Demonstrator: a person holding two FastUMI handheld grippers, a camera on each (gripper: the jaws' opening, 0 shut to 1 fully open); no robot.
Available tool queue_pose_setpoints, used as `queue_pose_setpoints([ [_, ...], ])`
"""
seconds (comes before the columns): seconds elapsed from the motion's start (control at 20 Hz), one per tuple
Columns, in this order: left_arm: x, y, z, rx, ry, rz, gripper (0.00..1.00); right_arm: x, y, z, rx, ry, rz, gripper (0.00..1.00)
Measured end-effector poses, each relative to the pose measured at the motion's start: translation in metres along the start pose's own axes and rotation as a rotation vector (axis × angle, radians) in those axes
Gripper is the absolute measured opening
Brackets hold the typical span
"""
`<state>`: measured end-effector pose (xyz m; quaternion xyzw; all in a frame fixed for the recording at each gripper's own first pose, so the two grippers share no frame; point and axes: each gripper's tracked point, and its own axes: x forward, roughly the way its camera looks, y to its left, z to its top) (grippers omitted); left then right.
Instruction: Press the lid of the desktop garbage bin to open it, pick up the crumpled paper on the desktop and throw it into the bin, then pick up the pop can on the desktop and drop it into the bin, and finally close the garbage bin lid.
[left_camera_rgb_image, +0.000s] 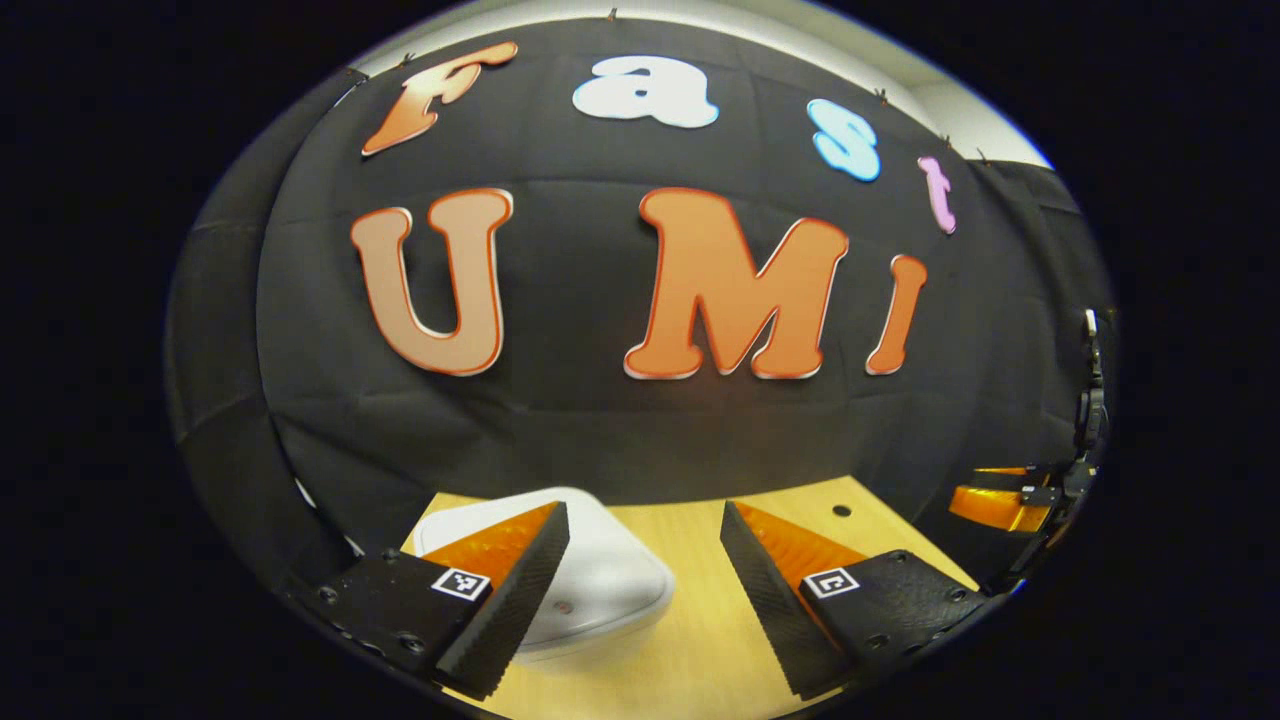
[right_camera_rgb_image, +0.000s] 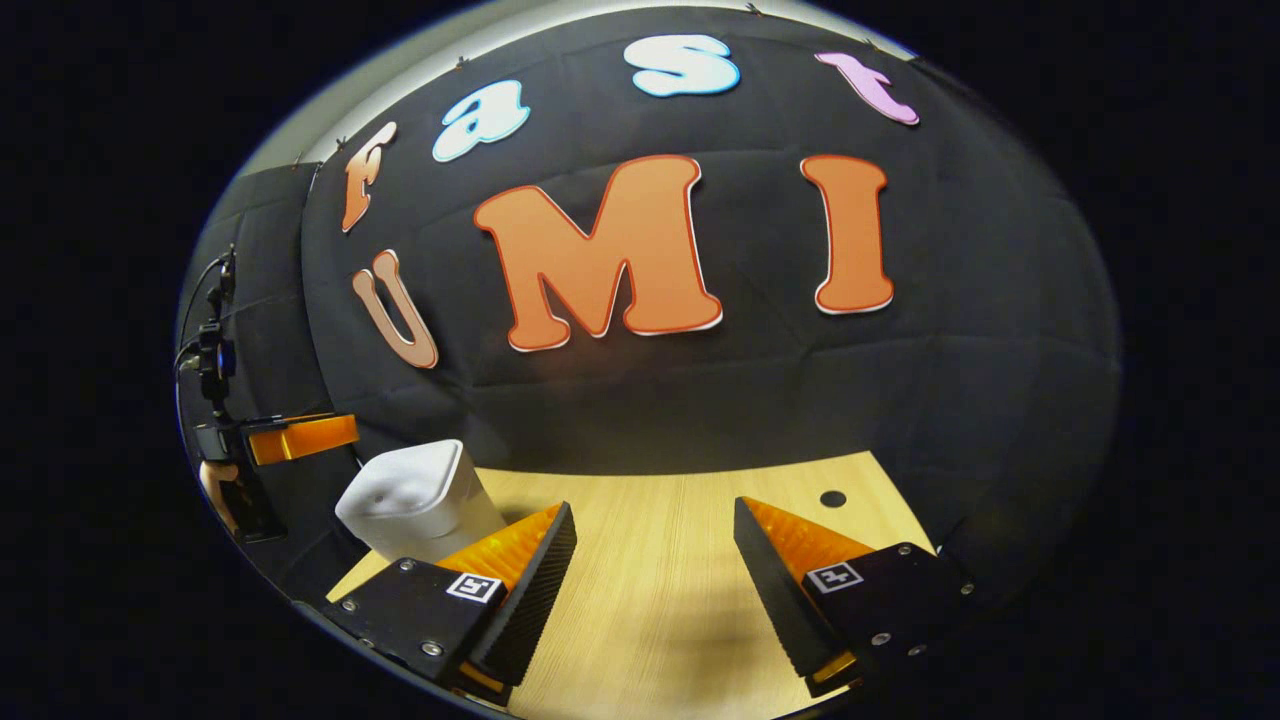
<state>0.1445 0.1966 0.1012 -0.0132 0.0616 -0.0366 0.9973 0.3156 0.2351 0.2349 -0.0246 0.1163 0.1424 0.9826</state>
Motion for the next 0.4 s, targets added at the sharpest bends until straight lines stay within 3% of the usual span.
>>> queue_pose_setpoints([
  [0.15, -0.016, -0.023, 0.013, -0.057, -0.065, -0.029, 0.96, -0.007, 0.002, 0.012, -0.031, -0.059, -0.019, 0.95],
  [0.4, -0.032, -0.036, 0.013, -0.029, -0.174, 0.038, 0.94, -0.023, 0.004, 0.021, -0.059, -0.164, -0.073, 0.95],
])
